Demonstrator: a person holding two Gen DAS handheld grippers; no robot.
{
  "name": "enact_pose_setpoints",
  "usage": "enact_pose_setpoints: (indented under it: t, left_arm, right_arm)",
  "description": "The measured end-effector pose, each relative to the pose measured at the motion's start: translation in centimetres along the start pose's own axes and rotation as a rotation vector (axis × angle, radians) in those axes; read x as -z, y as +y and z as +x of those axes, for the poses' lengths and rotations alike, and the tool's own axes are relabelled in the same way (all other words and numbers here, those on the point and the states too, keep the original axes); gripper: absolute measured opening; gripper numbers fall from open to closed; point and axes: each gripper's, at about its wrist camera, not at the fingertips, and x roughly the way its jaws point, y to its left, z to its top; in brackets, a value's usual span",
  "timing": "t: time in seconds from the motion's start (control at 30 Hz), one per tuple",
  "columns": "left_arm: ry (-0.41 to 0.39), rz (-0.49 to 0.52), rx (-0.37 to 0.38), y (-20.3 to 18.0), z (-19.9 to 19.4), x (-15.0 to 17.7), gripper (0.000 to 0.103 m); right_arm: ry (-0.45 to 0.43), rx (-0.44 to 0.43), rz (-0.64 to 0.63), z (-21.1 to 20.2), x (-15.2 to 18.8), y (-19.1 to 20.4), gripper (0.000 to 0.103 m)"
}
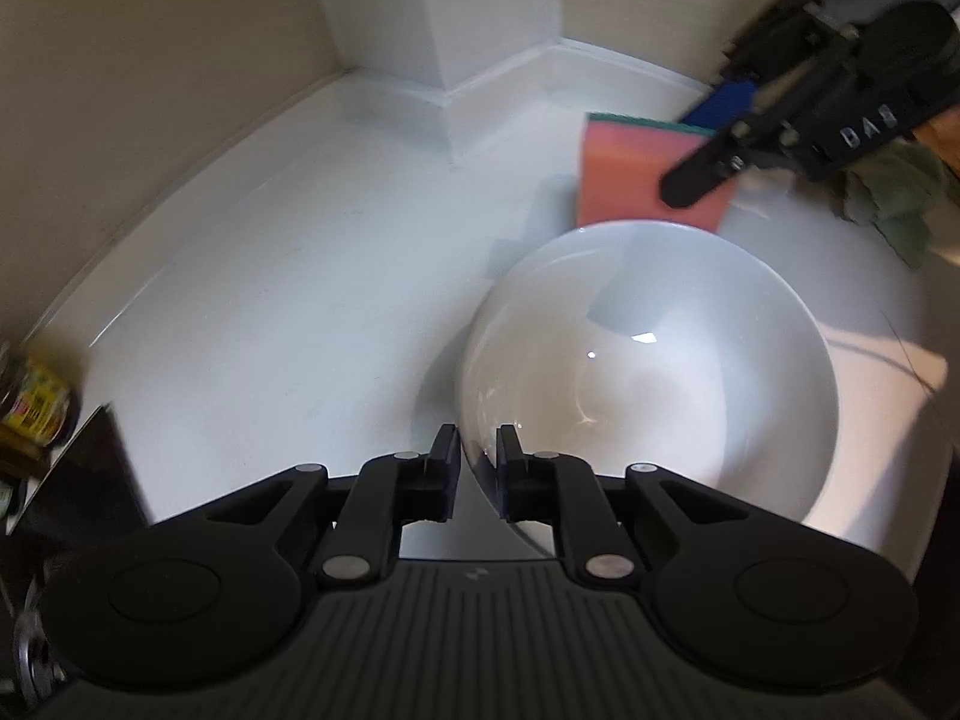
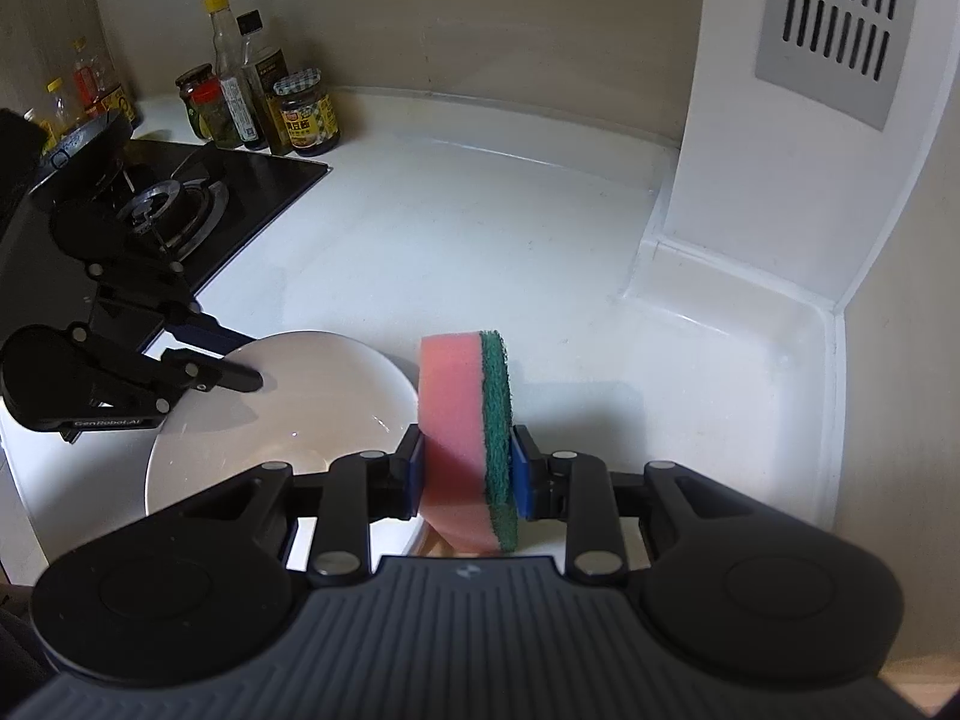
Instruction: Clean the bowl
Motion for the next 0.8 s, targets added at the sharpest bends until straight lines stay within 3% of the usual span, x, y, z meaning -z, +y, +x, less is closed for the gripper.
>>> enact_pose_setpoints:
  t: [0.13, 0.27, 0.37, 0.5, 0.7, 0.8]
  left_arm:
    - [-0.001, -0.244, -0.069, -0.2, -1.5, 1.7, 0.023]
    - [0.013, -0.303, -0.076, -0.7, -1.1, 2.6, 0.023]
    - [0.029, -0.241, -0.059, -0.9, -0.6, 2.4, 0.012]
    - [0.046, -0.095, -0.066, -1.3, -0.2, 1.6, 0.012]
    - [0.028, 0.23, 0.027, -1.0, 0.3, 0.9, 0.017]
    - [0.033, 0.234, 0.047, -0.4, 0.6, 0.3, 0.017]
  right_arm:
    - [-0.018, 0.0, 0.01, -0.3, 0.6, 0.0, 0.025]
    - [-0.037, -0.001, -0.025, -0.5, 1.1, 0.4, 0.025]
    - [-0.029, -0.016, -0.055, -0.7, 1.2, 0.4, 0.025]
    - [-0.016, -0.023, -0.094, -0.8, 0.9, 0.5, 0.025]
    - [0.01, -0.03, -0.133, -0.2, -0.1, 0.1, 0.025]
    - [0.019, -0.04, -0.131, 0.0, -0.4, -0.2, 0.025]
